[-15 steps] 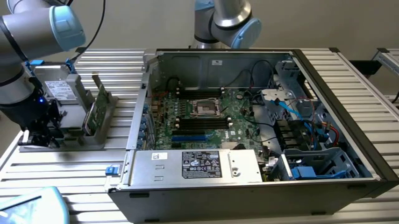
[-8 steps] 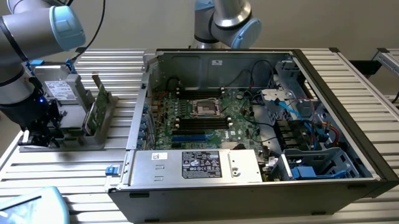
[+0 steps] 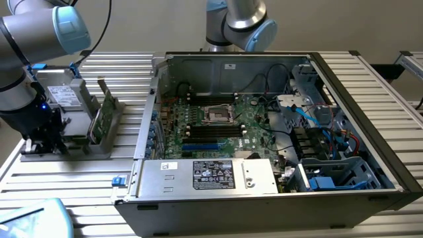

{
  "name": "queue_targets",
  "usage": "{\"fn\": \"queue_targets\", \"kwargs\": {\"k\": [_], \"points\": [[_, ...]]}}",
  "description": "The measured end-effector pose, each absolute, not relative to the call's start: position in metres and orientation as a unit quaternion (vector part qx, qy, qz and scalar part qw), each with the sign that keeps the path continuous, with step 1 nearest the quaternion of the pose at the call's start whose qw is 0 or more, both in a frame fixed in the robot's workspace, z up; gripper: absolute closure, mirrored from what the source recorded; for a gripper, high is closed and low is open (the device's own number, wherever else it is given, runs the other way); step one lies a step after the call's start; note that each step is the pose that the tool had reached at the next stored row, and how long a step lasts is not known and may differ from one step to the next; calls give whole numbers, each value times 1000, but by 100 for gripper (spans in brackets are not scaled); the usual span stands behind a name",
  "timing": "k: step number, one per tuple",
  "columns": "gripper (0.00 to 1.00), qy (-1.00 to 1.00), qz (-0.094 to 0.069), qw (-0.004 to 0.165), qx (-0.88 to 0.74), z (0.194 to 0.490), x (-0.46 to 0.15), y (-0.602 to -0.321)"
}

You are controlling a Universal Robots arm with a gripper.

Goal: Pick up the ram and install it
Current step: 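Pick up the ram and move it above insertion slot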

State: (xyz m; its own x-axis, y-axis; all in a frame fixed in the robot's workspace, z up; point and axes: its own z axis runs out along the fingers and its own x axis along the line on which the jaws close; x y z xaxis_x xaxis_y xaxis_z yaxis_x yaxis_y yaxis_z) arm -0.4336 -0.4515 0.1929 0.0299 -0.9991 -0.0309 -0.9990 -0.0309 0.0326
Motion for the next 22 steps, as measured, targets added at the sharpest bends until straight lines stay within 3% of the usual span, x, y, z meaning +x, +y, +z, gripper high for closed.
{"fn": "queue_targets", "kwargs": {"k": [1,3,22], "points": [[84,-696,-22,1,718,193,-434,-451],[86,-696,-22,1,718,193,-434,-451],[86,-696,-22,1,718,199,-433,-452]]}}
